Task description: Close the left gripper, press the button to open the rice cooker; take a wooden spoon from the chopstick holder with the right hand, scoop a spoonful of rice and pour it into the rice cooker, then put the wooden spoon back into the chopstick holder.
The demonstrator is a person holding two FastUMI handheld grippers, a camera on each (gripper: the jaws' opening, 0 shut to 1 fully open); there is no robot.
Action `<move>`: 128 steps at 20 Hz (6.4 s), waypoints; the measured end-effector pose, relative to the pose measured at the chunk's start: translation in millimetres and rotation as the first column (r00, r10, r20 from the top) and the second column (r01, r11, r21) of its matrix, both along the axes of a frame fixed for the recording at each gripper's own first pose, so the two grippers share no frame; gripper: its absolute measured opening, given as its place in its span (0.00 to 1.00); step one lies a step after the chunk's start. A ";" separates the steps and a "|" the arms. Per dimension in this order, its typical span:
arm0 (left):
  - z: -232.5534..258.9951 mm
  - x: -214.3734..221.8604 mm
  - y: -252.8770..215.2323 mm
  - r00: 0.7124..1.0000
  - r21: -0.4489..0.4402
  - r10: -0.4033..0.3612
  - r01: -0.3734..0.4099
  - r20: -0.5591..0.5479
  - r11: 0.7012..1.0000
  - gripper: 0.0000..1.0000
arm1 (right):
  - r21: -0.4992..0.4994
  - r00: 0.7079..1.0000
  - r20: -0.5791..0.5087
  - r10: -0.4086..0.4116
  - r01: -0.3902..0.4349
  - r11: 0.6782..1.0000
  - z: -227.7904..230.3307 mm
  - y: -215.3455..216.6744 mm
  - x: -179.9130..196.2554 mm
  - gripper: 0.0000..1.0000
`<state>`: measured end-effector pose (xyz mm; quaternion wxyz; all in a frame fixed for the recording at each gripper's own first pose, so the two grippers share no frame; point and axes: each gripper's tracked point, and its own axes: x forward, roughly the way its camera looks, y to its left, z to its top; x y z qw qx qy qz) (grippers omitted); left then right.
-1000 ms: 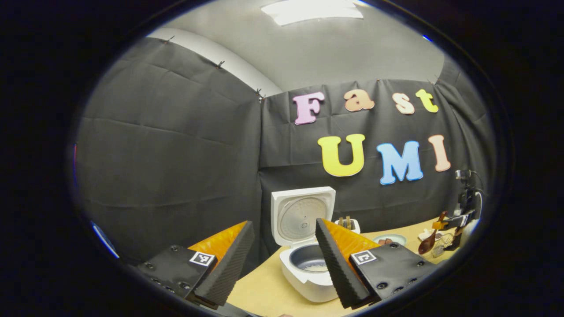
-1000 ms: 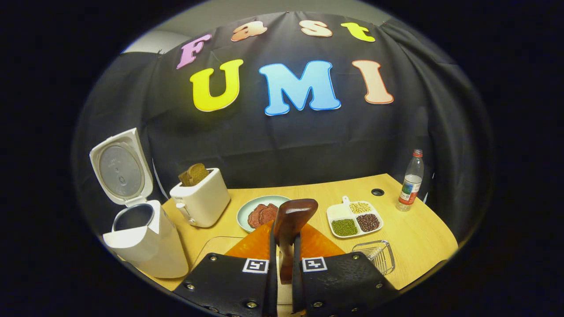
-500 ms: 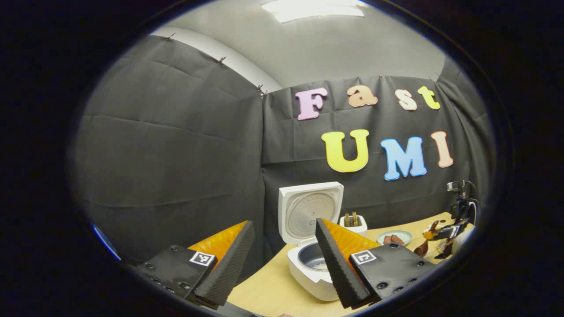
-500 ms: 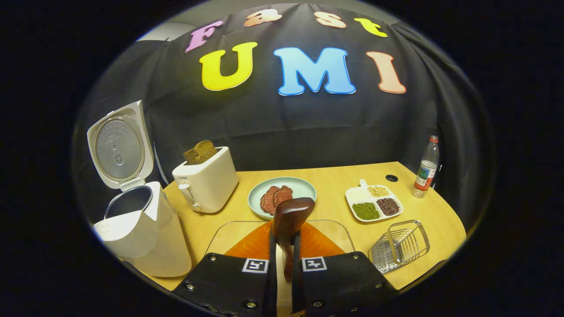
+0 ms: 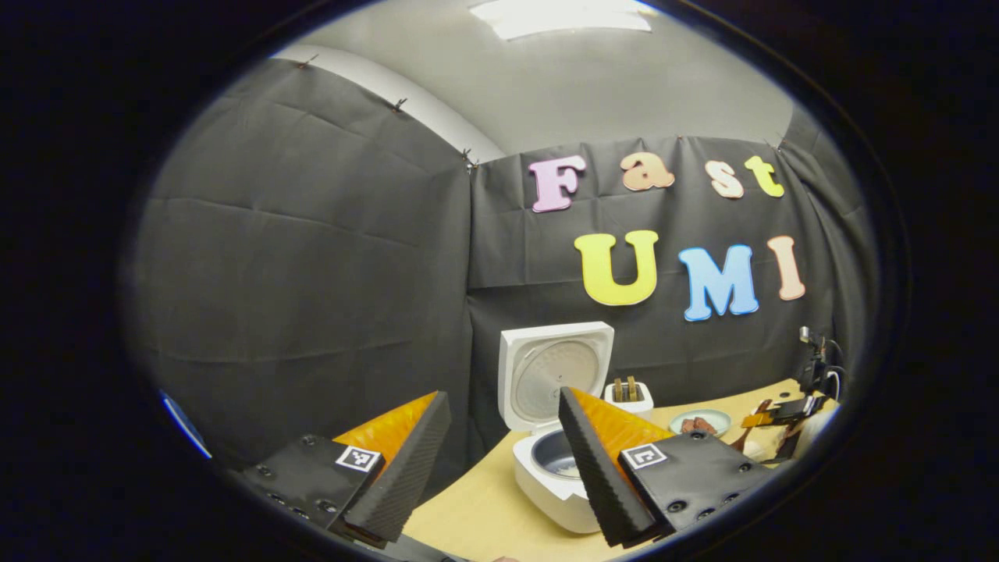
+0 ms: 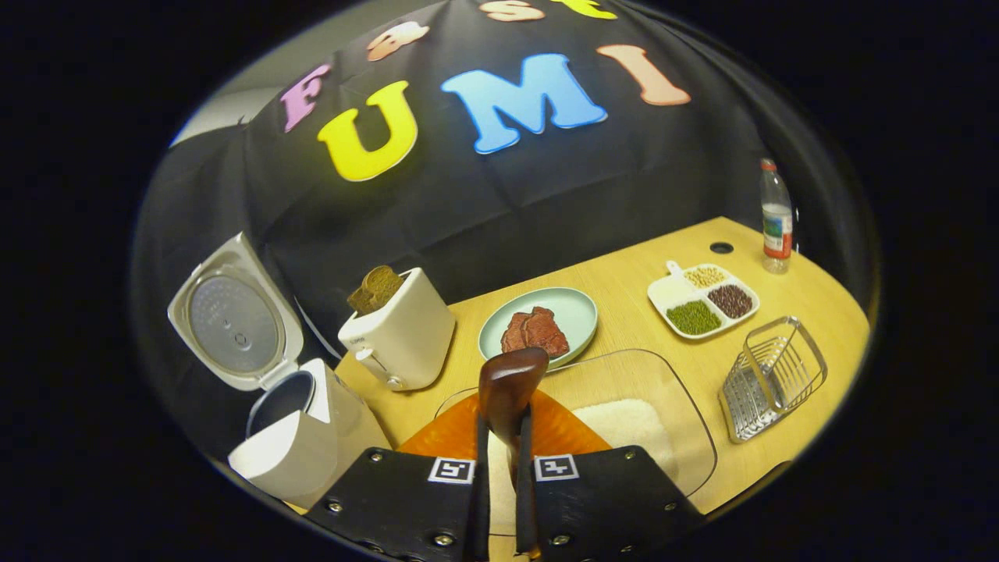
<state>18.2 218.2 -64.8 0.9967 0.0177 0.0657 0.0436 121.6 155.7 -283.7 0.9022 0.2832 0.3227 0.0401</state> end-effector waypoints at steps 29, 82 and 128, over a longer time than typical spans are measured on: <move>8.8 -29.7 13.2 0.998 0.000 0.064 -0.064 0.027 0.998 0.96 | 0.661 0.997 0.075 -0.027 -0.030 0.750 166.2 90.5 28.7 0.13; 29.5 -43.4 20.7 0.996 -0.031 0.080 -0.079 0.032 0.996 0.95 | -0.235 0.740 0.467 0.483 -0.423 0.875 258.4 157.3 24.9 0.13; 65.5 -5.9 -162.8 0.995 0.029 -0.085 0.084 0.052 0.996 0.97 | -0.151 0.994 0.055 -0.091 0.099 0.984 9.5 -230.1 -5.2 0.76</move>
